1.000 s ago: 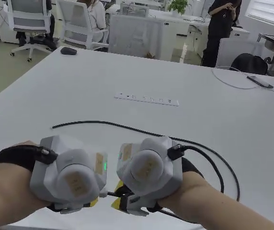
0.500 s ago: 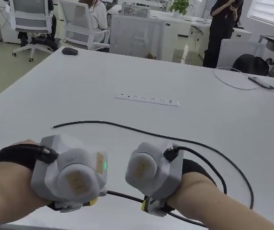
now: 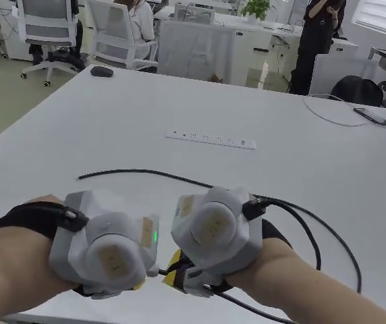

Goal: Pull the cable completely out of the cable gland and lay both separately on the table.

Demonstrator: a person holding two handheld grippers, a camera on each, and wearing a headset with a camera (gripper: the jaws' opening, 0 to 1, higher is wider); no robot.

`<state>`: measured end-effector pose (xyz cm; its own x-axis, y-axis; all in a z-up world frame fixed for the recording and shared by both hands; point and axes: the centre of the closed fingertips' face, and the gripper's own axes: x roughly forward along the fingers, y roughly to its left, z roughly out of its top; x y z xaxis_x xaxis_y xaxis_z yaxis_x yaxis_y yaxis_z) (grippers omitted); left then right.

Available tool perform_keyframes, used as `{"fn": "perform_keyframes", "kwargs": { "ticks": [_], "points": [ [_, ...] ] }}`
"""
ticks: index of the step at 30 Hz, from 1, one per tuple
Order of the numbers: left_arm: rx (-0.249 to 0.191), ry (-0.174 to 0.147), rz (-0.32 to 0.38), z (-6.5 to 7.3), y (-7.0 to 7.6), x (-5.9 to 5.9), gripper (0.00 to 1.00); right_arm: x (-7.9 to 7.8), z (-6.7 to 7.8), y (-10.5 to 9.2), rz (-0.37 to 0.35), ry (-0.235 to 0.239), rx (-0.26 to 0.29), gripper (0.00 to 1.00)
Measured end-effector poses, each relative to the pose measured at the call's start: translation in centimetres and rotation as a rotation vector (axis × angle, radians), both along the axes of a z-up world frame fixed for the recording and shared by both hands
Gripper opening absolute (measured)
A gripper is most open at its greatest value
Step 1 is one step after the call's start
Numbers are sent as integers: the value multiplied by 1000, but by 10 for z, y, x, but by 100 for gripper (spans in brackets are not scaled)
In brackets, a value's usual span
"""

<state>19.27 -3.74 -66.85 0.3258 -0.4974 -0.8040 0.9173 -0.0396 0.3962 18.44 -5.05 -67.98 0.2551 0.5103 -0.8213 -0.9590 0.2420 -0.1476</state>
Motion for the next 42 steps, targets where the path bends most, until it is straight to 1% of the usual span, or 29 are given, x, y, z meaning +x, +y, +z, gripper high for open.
{"fn": "perform_keyframes", "kwargs": {
  "ticks": [1, 3, 5, 6, 9, 10, 12, 13, 14, 15, 16, 17, 18, 19, 20, 22, 24, 25, 26, 27, 28, 30, 32, 34, 38, 40, 42],
  "points": [
    [6, -7, -1, 0, 1, 1, 16, 1, 0, -1, 0, -2, -2, 4],
    [1, -6, 7, 1, 1, 2, 16, 4, -3, -6, -30, 0, -18, 4],
    [-1, -10, 20, 2, 3, 5, 16, 7, -11, -21, -81, 9, -86, 4],
    [2, -14, 27, 2, 5, 7, 16, 8, -18, -33, -108, 15, -146, 4],
    [-4, -18, 39, 3, 6, 8, 16, 7, -32, -63, -124, 35, -306, 4],
    [-6, -17, 40, 4, 5, 9, 16, 6, -34, -67, -132, 43, -319, 4],
    [-7, -21, 36, 4, 4, 8, 16, 5, -36, -70, -150, 57, -321, 5],
    [-6, -22, 34, 4, 4, 8, 16, 4, -36, -69, -153, 62, -320, 7],
    [-4, -23, 33, 3, 4, 8, 16, 6, -32, -64, -142, 40, -298, 11],
    [-2, -23, 30, 3, 4, 8, 16, 8, -29, -55, -125, 20, -259, 16],
    [-2, -18, 30, 3, 4, 7, 16, 6, -25, -41, -108, 30, -197, 19],
    [-2, -17, 28, 2, 3, 7, 16, 5, -21, -32, -100, 37, -154, 21],
    [1, -17, 26, 2, 4, 7, 16, 3, -16, -20, -82, 40, -99, 23],
    [6, -14, 22, 1, 4, 6, 16, 2, -13, -15, -67, 34, -78, 24],
    [10, -14, 18, 0, 4, 6, 16, 3, -10, -12, -57, 18, -69, 25],
    [10, -11, 10, 0, 3, 4, 16, 3, -10, -11, -38, -3, -76, 24],
    [5, -13, 7, 1, 2, 3, 16, 2, -9, -9, -25, -13, -73, 20],
    [4, -14, 6, 1, 2, 3, 16, 2, -9, -9, -21, -10, -70, 17],
    [4, -14, 7, 1, 2, 3, 16, 2, -11, -10, -18, -10, -79, 11],
    [5, -11, 11, 0, 2, 3, 16, 4, -13, -17, -18, -22, -128, 6],
    [3, -13, 12, 0, 2, 4, 16, 6, -14, -19, -16, -34, -138, 5],
    [3, -14, 19, 1, 4, 6, 16, 7, -16, -23, -23, -31, -154, 4],
    [-4, -20, 29, 3, 4, 8, 16, 9, -18, -31, -48, -31, -180, 4],
    [-12, -22, 34, 4, 3, 9, 16, 12, -22, -42, -78, -24, -227, 4],
    [-6, -34, 46, 5, 5, 12, 16, 13, -29, -61, -125, 0, -297, 4],
    [-13, -39, 55, 7, 6, 14, 16, 13, -31, -69, -156, 14, -321, 4],
    [-15, -43, 61, 7, 6, 15, 16, 14, -33, -74, -171, 21, -335, 4]
  ]
}}
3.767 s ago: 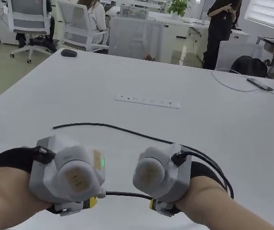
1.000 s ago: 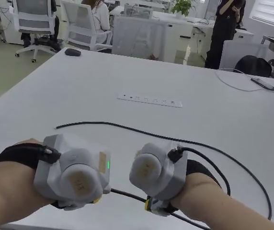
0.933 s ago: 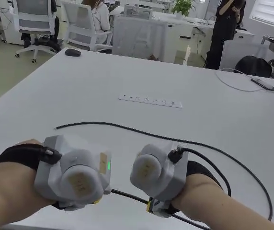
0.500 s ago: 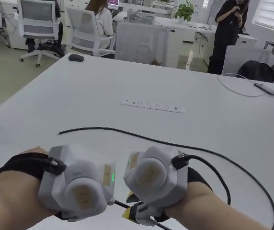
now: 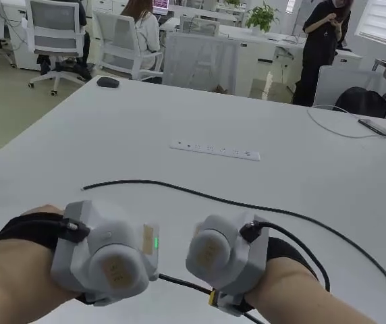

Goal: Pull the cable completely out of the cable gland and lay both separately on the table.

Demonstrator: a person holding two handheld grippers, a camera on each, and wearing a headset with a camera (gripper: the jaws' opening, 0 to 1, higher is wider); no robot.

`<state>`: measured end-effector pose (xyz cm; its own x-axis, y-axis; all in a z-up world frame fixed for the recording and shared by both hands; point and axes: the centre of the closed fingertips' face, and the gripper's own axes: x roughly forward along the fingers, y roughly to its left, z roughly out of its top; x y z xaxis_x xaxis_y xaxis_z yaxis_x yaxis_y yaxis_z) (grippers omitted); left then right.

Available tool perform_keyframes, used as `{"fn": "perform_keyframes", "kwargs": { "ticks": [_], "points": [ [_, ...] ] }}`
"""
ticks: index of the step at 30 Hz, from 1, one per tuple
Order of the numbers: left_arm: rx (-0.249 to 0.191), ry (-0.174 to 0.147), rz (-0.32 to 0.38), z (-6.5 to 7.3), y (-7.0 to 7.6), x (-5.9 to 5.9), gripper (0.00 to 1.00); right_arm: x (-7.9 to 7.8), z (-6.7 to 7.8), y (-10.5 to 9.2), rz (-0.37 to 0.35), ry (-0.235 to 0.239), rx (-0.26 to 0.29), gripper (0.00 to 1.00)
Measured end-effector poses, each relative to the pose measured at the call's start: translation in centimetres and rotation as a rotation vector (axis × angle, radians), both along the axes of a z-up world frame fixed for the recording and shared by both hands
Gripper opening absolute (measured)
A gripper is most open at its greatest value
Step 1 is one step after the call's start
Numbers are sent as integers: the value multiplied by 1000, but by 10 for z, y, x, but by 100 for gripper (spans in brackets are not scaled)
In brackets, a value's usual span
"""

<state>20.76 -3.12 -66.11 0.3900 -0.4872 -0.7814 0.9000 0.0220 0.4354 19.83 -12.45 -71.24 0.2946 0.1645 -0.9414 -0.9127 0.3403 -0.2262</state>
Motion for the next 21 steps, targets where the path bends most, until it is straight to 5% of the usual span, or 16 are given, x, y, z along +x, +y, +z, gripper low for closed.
{"fn": "perform_keyframes", "kwargs": {
  "ticks": [11, 21],
  "points": [
    [-8, 3, 54, 2, 10, 8, 16, 4, 0, -24, -91, -9, -59, 4],
    [-40, -6, 111, 8, 17, 16, 16, 3, 0, -34, -154, 5, -45, 4]
  ]
}}
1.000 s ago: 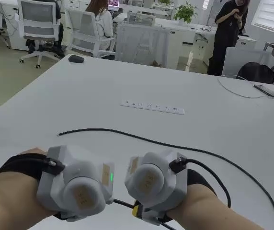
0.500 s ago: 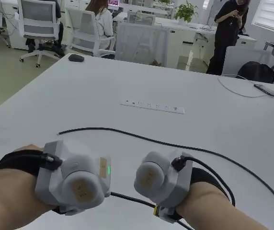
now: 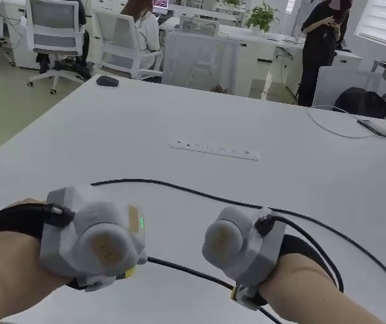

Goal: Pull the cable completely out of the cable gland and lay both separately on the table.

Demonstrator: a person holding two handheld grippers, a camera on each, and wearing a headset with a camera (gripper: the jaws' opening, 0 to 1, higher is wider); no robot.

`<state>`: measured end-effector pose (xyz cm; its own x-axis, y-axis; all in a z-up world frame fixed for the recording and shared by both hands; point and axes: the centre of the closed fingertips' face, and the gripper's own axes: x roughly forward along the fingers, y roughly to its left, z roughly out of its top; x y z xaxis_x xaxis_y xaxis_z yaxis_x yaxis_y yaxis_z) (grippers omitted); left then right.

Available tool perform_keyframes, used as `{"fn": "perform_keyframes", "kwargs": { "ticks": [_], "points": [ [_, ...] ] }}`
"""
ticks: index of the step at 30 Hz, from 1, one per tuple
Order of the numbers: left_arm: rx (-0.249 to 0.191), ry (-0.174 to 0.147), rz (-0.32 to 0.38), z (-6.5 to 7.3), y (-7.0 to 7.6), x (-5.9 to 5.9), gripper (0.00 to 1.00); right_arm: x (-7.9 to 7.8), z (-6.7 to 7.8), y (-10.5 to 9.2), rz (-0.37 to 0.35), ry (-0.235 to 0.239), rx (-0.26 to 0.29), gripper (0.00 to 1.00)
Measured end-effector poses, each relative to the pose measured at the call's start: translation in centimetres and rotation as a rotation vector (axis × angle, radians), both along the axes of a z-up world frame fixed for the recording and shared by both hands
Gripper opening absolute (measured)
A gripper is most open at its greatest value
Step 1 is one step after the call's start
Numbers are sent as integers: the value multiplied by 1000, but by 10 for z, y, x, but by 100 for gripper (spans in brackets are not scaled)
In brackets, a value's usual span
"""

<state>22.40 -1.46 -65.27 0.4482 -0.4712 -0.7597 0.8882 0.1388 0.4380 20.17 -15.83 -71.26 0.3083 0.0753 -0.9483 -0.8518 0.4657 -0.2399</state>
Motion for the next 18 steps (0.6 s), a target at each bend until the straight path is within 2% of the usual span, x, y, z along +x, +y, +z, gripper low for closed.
{"fn": "perform_keyframes", "kwargs": {
  "ticks": [1, 4, 7, 10, 12, 18],
  "points": [
    [-3, 2, 1, 0, 0, 0, 16, 0, 0, 0, -3, 0, 3, 4],
    [11, -17, 31, 2, 7, 5, 16, -1, -2, -15, -24, 17, -52, 4],
    [-9, -14, 52, 4, 8, 8, 16, 0, -1, -19, -52, 14, -28, 4],
    [10, -22, 64, 3, 12, 10, 16, 3, 0, -23, -74, 7, -29, 4],
    [9, -17, 64, 2, 12, 10, 16, 2, 1, -21, -84, 7, -14, 4],
    [15, -14, 33, 1, 8, 6, 16, 2, 7, -5, -52, -13, 12, 4]
  ]
}}
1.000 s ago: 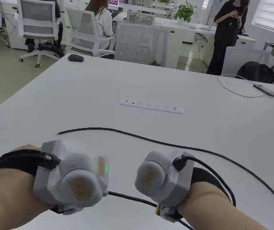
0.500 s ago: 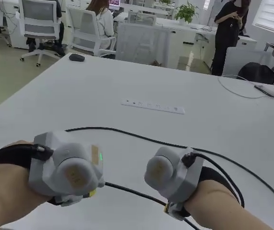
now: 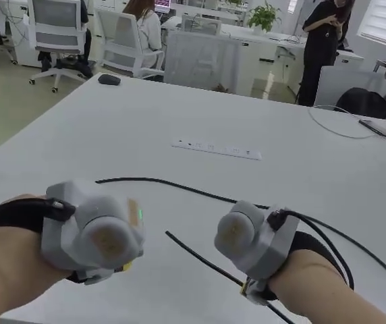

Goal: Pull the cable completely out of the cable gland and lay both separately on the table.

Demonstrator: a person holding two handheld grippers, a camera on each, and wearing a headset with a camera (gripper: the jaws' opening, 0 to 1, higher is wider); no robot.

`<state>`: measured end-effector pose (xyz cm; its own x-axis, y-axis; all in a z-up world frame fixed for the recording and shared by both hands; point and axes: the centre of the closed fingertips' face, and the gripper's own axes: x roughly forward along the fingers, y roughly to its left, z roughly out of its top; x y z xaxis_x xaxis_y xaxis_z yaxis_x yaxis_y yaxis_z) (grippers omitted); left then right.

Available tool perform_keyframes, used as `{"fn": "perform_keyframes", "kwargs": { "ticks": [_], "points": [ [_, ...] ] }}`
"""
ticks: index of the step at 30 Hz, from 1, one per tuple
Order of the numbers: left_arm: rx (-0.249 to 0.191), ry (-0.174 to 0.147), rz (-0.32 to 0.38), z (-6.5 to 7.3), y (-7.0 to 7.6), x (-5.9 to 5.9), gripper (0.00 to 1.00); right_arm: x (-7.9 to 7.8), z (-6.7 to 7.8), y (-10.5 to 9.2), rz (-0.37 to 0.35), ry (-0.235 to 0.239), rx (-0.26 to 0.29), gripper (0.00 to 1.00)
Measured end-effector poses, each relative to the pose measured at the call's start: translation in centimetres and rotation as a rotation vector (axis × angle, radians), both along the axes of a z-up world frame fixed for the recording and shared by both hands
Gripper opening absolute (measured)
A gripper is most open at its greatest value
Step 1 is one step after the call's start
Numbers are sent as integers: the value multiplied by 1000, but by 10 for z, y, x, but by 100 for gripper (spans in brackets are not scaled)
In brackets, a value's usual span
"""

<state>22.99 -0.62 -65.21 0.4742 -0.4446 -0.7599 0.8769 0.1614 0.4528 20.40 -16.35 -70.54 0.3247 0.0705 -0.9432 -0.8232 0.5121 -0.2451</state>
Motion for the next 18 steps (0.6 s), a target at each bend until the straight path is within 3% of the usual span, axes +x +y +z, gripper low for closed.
{"fn": "perform_keyframes", "kwargs": {
  "ticks": [5, 6, 9, 10, 12, 16, 18],
  "points": [
    [-11, 5, -4, 2, 1, 2, 16, 6, 13, 22, 60, -13, 46, 4],
    [-10, 5, -5, 2, 1, 2, 16, 12, 20, 31, 67, -26, 85, 4],
    [-21, 13, -14, 2, -1, -1, 16, 32, 36, 41, 83, -49, 136, 4],
    [-21, 14, -15, 2, -2, -2, 16, 43, 41, 47, 68, -52, 192, 4],
    [-21, 12, -19, 2, -2, -2, 16, 63, 45, 46, 56, -66, 210, 4],
    [-28, 14, -21, 3, -2, -2, 16, 124, 45, 45, -3, -138, 287, 4],
    [-31, 18, -23, 3, -3, -3, 16, 148, 37, 47, -66, -126, 384, 4]
  ]
}}
